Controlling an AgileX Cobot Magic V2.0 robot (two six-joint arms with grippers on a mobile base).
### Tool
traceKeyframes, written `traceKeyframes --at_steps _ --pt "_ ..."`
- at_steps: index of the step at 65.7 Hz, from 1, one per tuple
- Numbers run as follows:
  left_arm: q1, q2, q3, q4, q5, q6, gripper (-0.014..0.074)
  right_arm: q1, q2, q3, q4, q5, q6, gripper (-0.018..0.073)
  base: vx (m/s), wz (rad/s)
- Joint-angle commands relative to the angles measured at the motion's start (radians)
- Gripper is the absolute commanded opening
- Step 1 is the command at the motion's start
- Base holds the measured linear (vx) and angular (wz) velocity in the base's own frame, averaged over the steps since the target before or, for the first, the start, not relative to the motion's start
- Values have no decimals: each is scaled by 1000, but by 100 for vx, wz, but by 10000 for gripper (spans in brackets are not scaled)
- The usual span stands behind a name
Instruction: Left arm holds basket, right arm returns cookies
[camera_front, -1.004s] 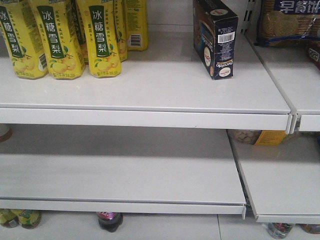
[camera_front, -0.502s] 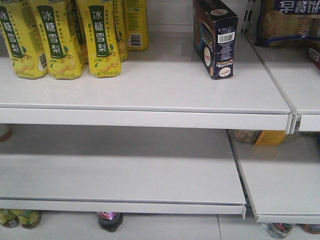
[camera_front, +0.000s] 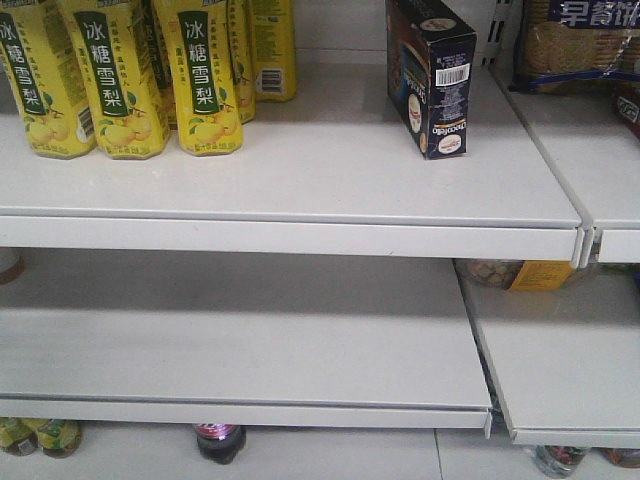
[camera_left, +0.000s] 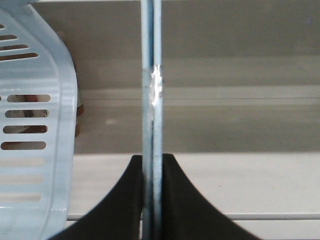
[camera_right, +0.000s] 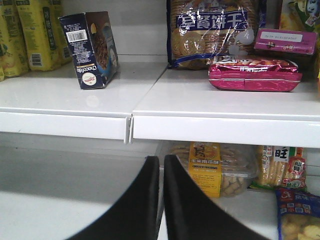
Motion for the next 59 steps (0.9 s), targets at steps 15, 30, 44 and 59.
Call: traceKeyframes --at_steps 15,30,44,59 --pt "0 -18 -32 8 -101 20 -3 -5 17 -19 -39 -69 -8 -6 0 0" --pt "0 -18 -32 8 -101 20 -3 -10 22 -19 -63 -103 1 -6 0 0" --pt "0 -18 -32 8 -101 20 -3 -148 89 -19 -43 -234 -2 -6 0 0" --pt "0 -18 -32 8 -101 20 -3 -316 137 47 78 -424 -92 -6 0 0"
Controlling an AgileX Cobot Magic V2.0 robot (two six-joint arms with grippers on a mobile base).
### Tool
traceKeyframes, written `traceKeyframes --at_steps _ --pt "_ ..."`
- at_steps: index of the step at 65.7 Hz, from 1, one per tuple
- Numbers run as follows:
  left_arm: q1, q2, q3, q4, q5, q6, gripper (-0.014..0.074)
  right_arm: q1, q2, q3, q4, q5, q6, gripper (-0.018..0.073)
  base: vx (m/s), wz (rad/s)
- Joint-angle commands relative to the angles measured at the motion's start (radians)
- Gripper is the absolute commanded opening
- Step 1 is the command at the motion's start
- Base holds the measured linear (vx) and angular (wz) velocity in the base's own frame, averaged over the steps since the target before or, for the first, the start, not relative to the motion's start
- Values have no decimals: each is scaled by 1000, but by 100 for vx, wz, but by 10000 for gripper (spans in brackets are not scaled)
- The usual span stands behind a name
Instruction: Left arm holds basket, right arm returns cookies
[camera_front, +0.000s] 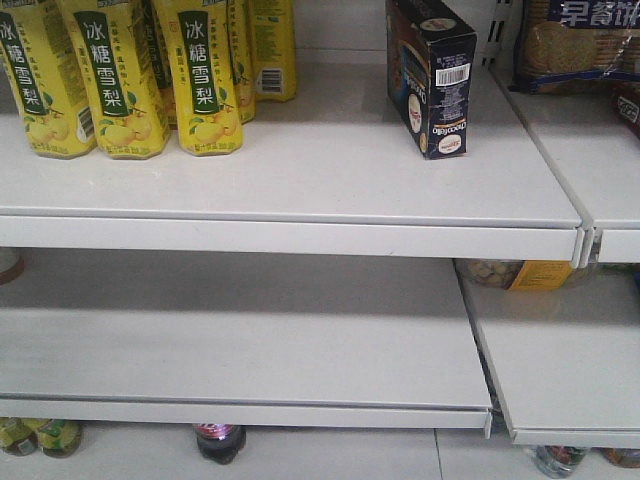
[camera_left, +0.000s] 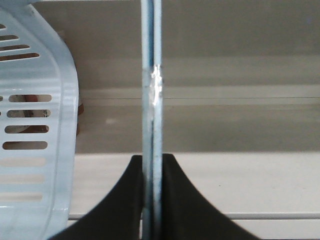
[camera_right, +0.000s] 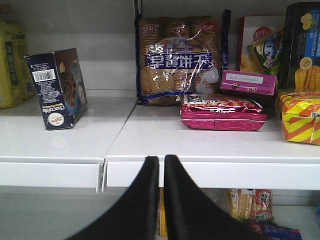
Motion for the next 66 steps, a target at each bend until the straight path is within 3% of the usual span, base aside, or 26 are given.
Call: traceKeyframes --at_steps 1,17,46,66 --pt "0 -18 -32 8 -103 20 -3 -64 29 27 63 -178 -73 -6 0 0" --pt "0 -18 -32 8 -103 20 -3 -195 29 216 304 -421 -247 -6 0 0" --pt "0 -18 -32 8 -103 20 -3 -211 20 588 308 -763 -256 -6 0 0" --pt "0 -17 -32 8 -102 20 -3 -210 -129 587 309 -579 -305 -6 0 0"
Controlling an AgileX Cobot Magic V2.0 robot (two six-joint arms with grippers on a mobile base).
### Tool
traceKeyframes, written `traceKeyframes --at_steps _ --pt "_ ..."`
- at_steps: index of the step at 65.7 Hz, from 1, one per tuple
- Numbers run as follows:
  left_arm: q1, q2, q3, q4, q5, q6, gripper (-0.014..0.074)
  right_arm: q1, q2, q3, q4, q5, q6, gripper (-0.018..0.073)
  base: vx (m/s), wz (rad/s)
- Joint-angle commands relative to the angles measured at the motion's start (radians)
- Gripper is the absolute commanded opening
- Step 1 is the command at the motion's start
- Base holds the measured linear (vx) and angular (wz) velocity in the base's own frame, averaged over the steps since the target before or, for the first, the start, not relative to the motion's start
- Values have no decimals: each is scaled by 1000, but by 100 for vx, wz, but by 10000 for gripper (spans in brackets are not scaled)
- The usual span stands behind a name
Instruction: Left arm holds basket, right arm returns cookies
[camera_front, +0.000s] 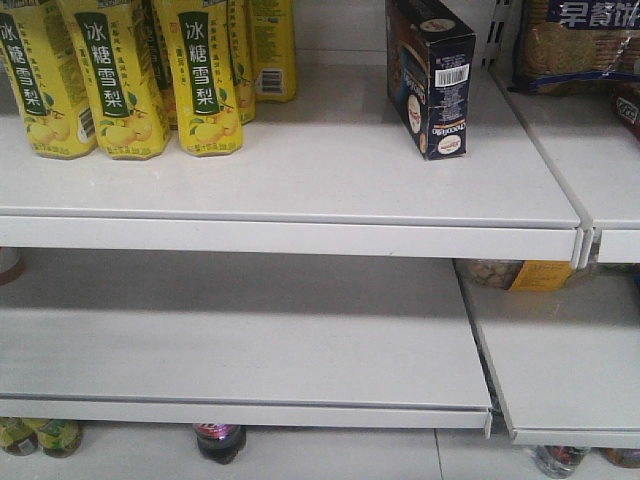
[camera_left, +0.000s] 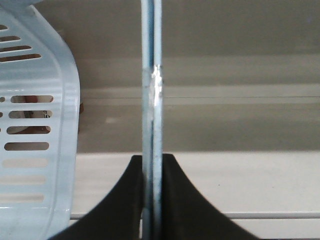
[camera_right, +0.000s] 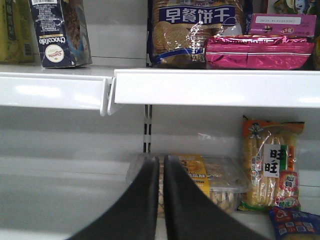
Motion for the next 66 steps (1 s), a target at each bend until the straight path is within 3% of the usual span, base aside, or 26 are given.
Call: traceKeyframes --at_steps 1,66 --pt "0 -16 -32 10 -106 20 -3 -6 -18 19 0 -7 -23 -6 0 0" --pt "0 -16 -32 10 -106 20 -3 -6 -17 19 -4 11 -37 -6 0 0"
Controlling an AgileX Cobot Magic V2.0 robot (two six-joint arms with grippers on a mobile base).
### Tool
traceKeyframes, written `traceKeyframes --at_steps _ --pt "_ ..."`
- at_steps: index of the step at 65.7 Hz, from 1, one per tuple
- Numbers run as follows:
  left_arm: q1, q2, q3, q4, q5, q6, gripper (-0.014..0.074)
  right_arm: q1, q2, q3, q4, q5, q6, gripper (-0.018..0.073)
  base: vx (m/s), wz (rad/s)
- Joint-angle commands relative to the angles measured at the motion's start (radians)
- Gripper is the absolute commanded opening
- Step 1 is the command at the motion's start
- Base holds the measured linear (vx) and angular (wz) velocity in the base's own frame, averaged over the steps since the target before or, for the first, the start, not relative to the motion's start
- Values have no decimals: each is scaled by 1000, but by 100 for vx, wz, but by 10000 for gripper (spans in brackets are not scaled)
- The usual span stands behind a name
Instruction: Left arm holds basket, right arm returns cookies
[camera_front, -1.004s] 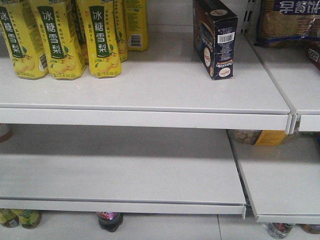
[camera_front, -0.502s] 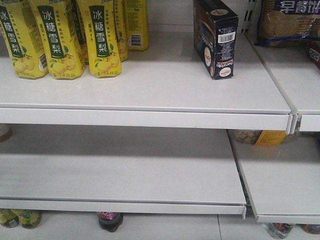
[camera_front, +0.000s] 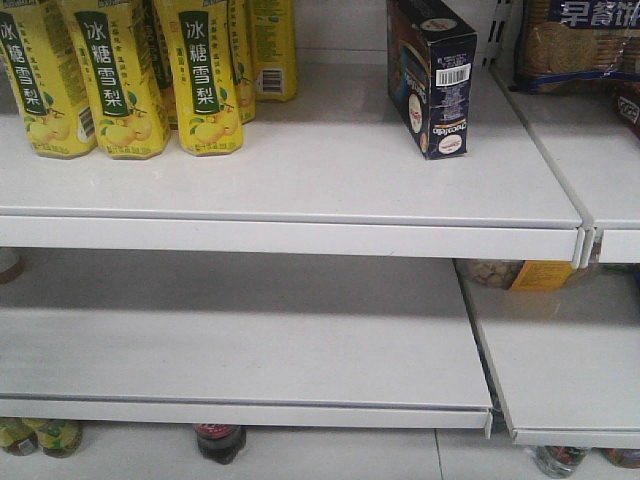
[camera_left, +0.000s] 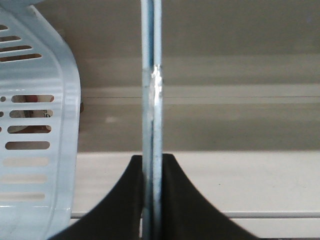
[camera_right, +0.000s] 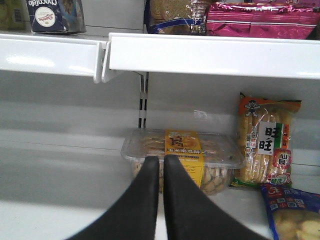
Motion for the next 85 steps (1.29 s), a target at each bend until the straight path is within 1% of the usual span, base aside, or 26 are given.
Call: traceKeyframes --at_steps 1,85 --pt "0 -16 -32 10 -107 20 -3 -6 -12 19 -4 -68 -10 -6 0 0" --pt "0 -17 -32 10 -107 20 -3 -6 -12 18 -4 -66 -10 -6 0 0"
